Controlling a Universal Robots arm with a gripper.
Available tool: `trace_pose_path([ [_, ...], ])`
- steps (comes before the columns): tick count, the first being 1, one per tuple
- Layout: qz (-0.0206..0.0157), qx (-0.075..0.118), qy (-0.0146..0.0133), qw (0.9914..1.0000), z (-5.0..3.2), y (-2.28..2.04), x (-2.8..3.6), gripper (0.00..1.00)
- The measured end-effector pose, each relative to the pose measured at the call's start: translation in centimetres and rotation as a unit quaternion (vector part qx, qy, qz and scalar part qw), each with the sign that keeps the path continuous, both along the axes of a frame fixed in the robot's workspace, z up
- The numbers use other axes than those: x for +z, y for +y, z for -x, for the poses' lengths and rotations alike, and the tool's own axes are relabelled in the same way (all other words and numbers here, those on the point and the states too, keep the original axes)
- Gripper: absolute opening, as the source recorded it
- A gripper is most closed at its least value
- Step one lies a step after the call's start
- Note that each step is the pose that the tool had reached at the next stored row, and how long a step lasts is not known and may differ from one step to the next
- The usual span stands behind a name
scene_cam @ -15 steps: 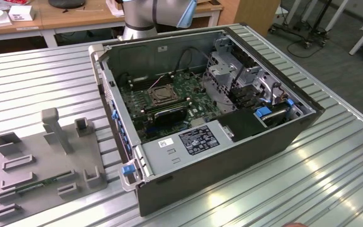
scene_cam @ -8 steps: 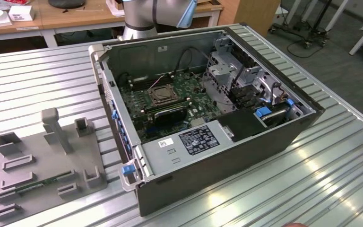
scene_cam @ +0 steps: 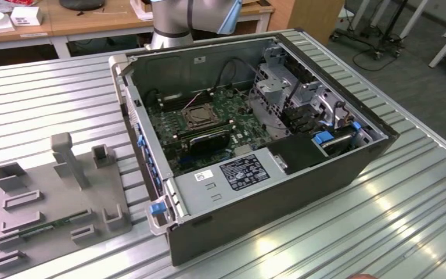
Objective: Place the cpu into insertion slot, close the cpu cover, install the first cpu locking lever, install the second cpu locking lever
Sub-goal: 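Install the first cpu locking lever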
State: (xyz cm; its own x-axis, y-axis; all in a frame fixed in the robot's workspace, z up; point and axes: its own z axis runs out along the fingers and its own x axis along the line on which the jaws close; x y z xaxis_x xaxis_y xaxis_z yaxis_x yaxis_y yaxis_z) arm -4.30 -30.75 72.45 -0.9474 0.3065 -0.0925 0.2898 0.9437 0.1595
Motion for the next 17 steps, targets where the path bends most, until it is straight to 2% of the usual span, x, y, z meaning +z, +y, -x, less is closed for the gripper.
trace_pose_path([
  [2, 0.0, 0.0, 0.0, 1.0, 0.0, 0.01, 0.81, 0.11],
  [3, 0.0001, 0.0, 0.0001, 1.0, 0.0, 0.01, 0.8, 0.11],
  [8, 0.0, 0.0, -0.0004, 1.0, 0.19, 0.0, -0.11, 0.11],
  [17, 0.0, 0.0, -0.0004, 1.0, 0.19, 0.0, -0.18, 0.11],
])
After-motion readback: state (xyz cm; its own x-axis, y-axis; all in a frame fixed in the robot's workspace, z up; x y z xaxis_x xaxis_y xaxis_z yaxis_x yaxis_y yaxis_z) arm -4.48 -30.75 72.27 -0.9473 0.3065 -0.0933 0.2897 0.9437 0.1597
